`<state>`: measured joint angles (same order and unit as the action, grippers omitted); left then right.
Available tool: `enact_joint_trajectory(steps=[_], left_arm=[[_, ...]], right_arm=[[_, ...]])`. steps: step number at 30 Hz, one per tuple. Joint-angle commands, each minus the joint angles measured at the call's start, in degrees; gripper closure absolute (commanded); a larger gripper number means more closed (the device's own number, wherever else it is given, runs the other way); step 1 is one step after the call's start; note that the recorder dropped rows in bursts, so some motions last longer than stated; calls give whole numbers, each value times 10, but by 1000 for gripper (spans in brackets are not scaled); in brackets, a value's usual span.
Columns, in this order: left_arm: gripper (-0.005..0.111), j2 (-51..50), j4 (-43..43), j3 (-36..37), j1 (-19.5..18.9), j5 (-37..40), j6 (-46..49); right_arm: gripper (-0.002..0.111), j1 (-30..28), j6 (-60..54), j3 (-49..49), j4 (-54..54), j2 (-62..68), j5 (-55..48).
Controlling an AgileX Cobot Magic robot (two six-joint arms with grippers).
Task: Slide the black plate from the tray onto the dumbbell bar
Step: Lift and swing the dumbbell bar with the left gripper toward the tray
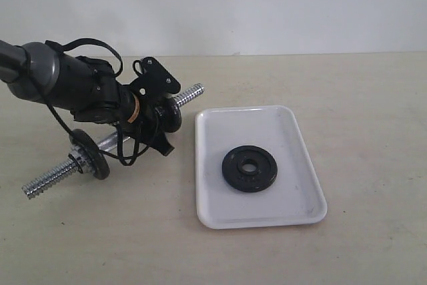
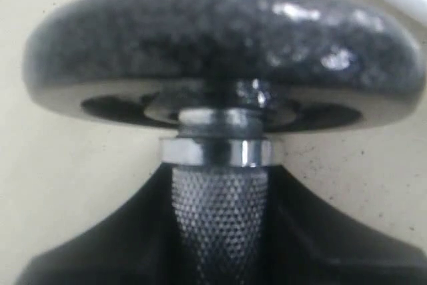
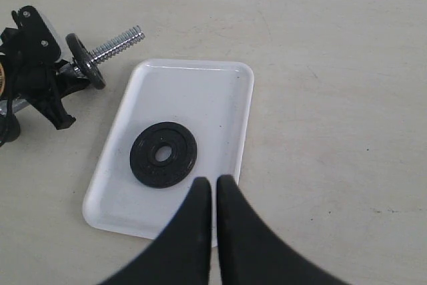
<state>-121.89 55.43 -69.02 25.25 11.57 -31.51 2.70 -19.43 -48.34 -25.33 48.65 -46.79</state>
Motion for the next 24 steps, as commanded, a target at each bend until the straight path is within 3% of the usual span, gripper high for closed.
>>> enact_joint_trajectory(steps=[1,10,15,17,24], left_arm=[[102,-5,-8,5,1,9,4],[102,-5,-36,5,0,15,4],[102,-5,-36,5,0,81,22],[102,-5,-58,5,0,92,55],[102,-5,-287,5,0,72,311]], right_arm=[[108,-2,-6,-4,1,0,5],[108,-2,-6,-4,1,0,5],[108,-2,-6,-4,1,0,4],[108,-2,-6,-4,1,0,3],[108,-2,-6,-4,1,0,3]])
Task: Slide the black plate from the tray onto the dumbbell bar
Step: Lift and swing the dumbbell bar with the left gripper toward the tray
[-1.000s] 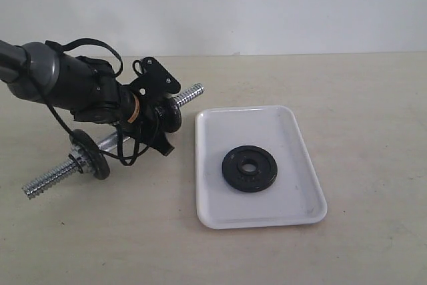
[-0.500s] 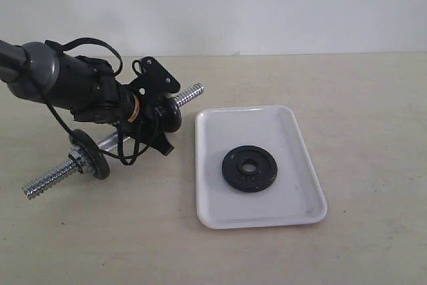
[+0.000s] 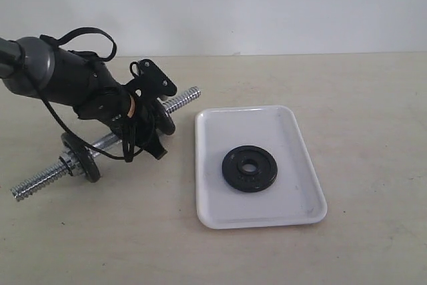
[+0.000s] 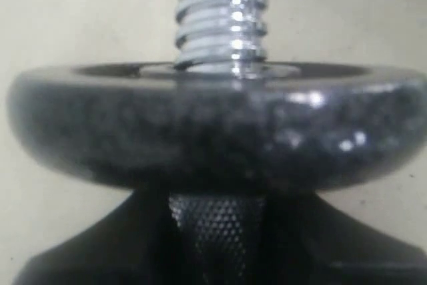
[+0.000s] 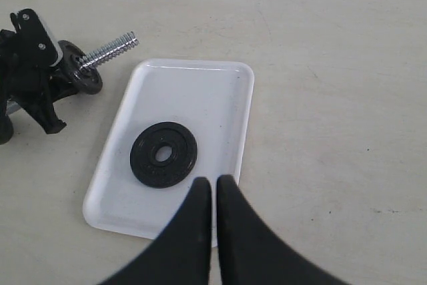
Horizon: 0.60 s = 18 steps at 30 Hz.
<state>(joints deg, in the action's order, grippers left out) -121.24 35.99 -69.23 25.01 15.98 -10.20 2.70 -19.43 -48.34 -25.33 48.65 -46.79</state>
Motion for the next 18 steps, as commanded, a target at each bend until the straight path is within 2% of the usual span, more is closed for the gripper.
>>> enact_joint_trajectory(steps=[1,6,9,18], left_arm=[[102,-10,-139,7,2,28,152],[102,20,-280,7,2,32,305],[102,46,-287,7,2,49,336],[102,98,-301,7,2,65,346]], right_arm=[[108,-2,-6,-4,1,0,3],[108,-2,-6,-4,1,0,3],[108,-2,-6,-4,1,0,0],[108,-2,-6,-4,1,0,-1]])
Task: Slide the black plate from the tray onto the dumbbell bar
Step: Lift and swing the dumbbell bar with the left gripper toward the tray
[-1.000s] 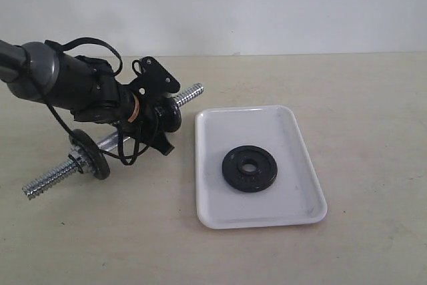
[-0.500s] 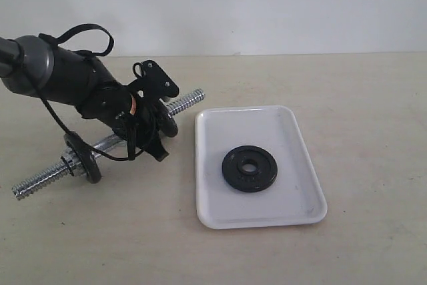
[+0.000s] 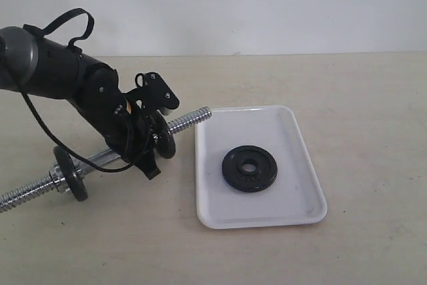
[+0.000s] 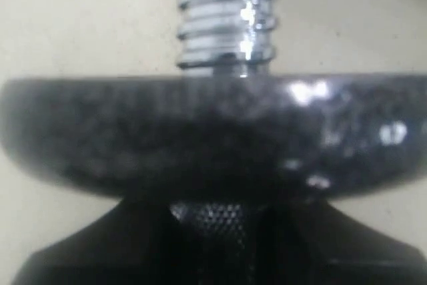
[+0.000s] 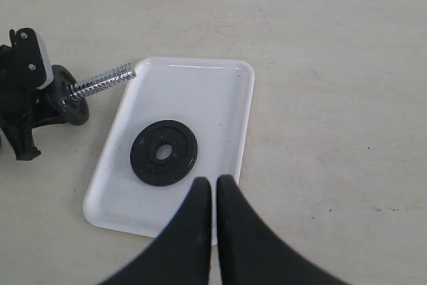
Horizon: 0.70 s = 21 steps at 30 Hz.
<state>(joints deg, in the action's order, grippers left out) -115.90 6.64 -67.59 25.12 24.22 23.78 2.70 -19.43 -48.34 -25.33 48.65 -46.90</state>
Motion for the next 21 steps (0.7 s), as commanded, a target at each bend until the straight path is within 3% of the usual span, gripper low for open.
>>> enact_joint_trajectory(steps=[1,8,21], left_arm=[[102,50,-16,-9,1,-17,14],[102,72,-147,-9,1,-13,158],[102,72,-151,-9,1,20,178]], right_arm=[[108,-2,-6,-4,1,0,0],[108,-2,-6,-4,1,0,-2],[108,-2,-21,-4,3,0,-15]])
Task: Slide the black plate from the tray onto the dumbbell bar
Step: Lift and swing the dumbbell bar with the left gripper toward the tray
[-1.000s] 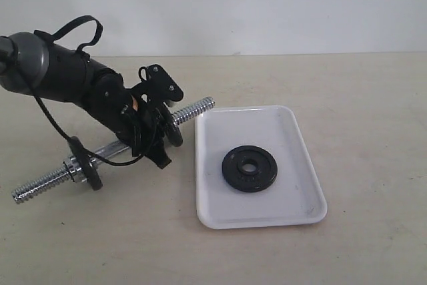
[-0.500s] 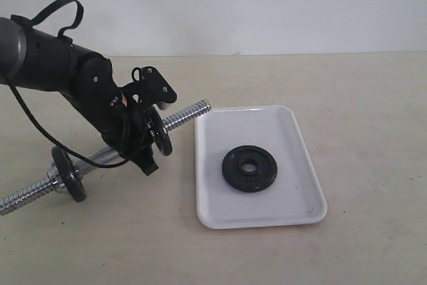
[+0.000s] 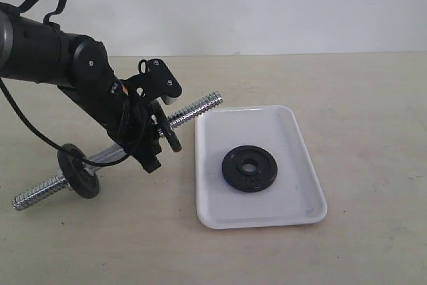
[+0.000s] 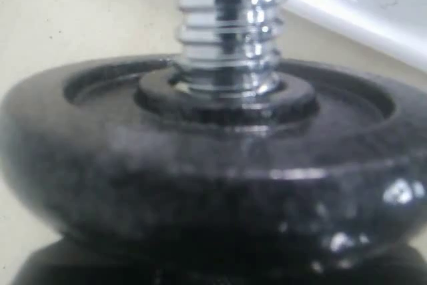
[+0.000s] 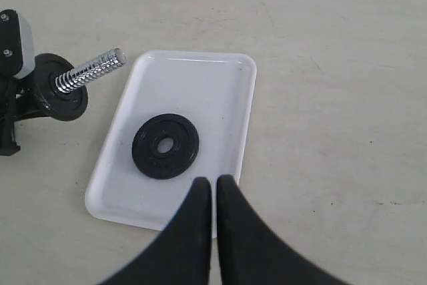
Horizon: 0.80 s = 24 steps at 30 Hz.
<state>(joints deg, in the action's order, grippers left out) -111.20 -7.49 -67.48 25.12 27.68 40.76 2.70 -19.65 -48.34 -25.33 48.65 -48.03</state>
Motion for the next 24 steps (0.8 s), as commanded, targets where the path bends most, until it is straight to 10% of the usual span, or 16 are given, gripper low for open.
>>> enact_joint_trajectory(steps=[1,24], left_arm=[[102,25,-9,-10,1,-12,8],[102,46,-250,-10,1,18,266]], right_arm=[[108,-2,-19,-4,3,0,-4],[108,-2,-35,-4,-13,36,-10]])
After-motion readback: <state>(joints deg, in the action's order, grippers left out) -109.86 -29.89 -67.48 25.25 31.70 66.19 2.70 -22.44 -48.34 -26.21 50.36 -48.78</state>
